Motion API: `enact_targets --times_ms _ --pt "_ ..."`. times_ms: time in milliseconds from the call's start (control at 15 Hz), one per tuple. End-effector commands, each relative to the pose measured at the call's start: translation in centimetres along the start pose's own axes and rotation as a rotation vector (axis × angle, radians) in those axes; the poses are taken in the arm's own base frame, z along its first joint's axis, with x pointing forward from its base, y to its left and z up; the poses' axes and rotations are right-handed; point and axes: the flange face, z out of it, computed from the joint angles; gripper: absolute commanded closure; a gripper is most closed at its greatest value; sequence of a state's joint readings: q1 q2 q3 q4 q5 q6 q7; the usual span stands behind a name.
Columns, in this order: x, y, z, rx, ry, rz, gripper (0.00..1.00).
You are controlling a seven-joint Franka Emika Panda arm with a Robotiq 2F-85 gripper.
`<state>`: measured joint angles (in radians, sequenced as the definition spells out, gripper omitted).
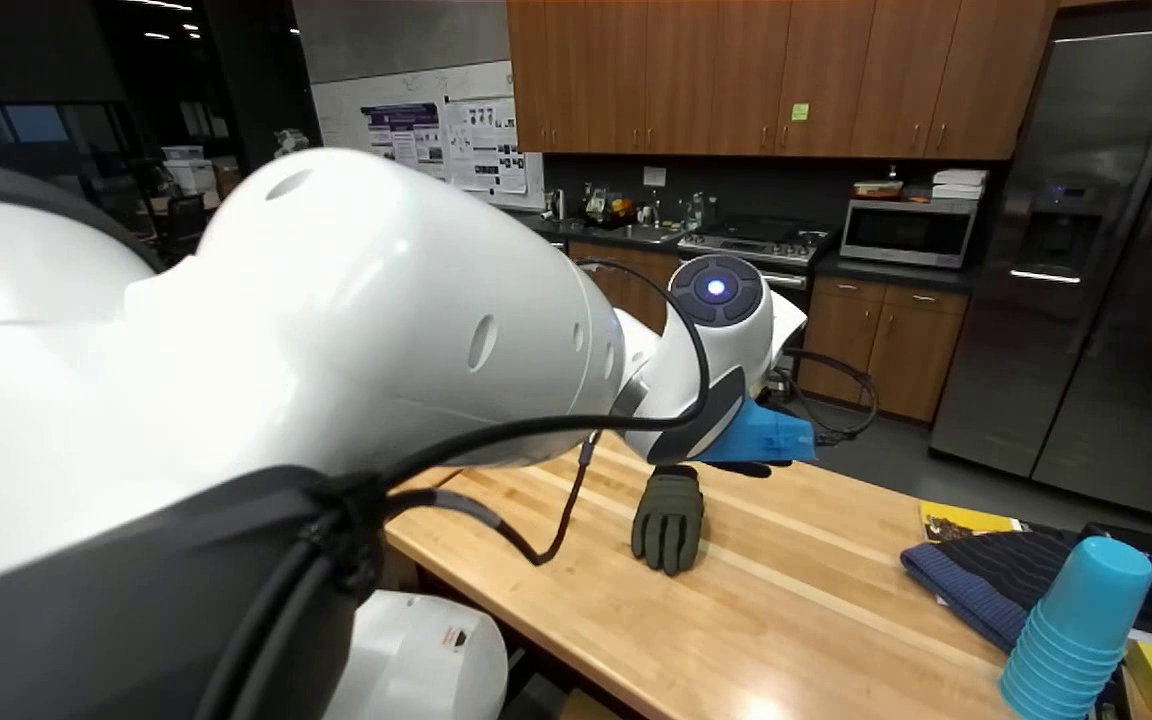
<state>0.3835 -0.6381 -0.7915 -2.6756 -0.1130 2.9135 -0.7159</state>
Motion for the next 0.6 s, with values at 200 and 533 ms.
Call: enact_targets --times_ms 200,533 --pt "0.1 -0.1 -0.2 0.006 0.001 -0.004 0.94" --pt "1.2 0.1 1.4 -0.026 -0.005 -0.031 0.98"
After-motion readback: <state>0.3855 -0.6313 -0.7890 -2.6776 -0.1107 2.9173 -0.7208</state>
